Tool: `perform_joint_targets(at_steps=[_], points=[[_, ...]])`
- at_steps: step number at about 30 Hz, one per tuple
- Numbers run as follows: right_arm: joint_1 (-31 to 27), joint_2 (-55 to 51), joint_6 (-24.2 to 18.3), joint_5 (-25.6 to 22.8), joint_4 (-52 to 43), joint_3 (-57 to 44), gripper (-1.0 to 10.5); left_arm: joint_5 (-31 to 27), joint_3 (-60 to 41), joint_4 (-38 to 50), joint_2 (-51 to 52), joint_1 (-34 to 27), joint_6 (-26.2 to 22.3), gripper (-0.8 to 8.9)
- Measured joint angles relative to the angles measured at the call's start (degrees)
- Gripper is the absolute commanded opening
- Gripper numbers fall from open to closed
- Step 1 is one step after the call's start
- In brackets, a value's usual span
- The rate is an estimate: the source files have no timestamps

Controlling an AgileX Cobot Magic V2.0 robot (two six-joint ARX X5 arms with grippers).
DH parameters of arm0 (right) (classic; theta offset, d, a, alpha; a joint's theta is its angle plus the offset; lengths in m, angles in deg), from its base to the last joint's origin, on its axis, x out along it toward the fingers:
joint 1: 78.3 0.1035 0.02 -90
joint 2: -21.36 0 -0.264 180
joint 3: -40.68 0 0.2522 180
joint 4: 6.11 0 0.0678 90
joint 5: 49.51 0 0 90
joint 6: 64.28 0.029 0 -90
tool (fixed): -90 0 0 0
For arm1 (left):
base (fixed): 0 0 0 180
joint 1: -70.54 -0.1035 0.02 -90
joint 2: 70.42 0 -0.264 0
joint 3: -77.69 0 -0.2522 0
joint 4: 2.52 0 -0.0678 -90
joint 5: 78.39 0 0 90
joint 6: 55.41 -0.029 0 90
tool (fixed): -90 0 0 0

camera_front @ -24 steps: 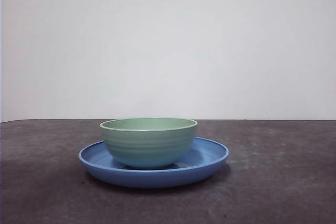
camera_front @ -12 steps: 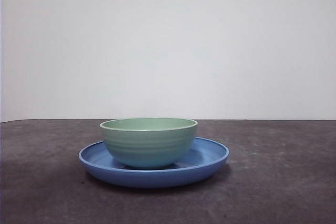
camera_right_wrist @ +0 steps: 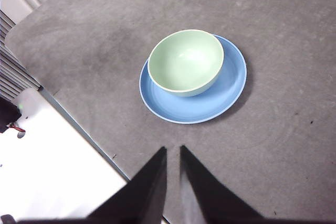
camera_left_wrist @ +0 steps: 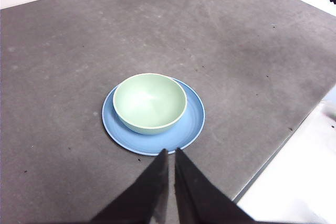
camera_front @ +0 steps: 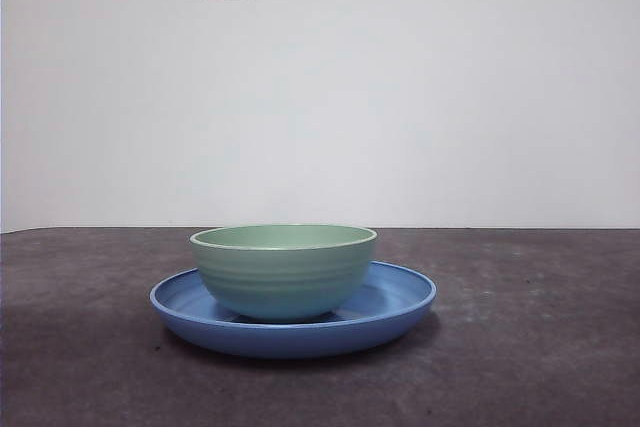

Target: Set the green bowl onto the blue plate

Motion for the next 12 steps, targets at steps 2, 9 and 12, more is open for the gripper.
perform_joint_targets(at_steps=[2, 9, 12], points=[[0.0, 0.0, 0.0, 0.0, 0.0, 0.0, 0.4, 0.0, 0.0, 0.0, 0.0, 0.0, 0.0, 0.19], [0.0, 0.0, 0.0, 0.0, -0.3, 0.0, 0.4, 0.0, 0.0, 0.0, 0.0, 0.0, 0.0, 0.19], [0.0, 0.0, 0.0, 0.0, -0.4, 0.0, 0.4, 0.0, 0.0, 0.0, 0.0, 0.0, 0.0, 0.19]])
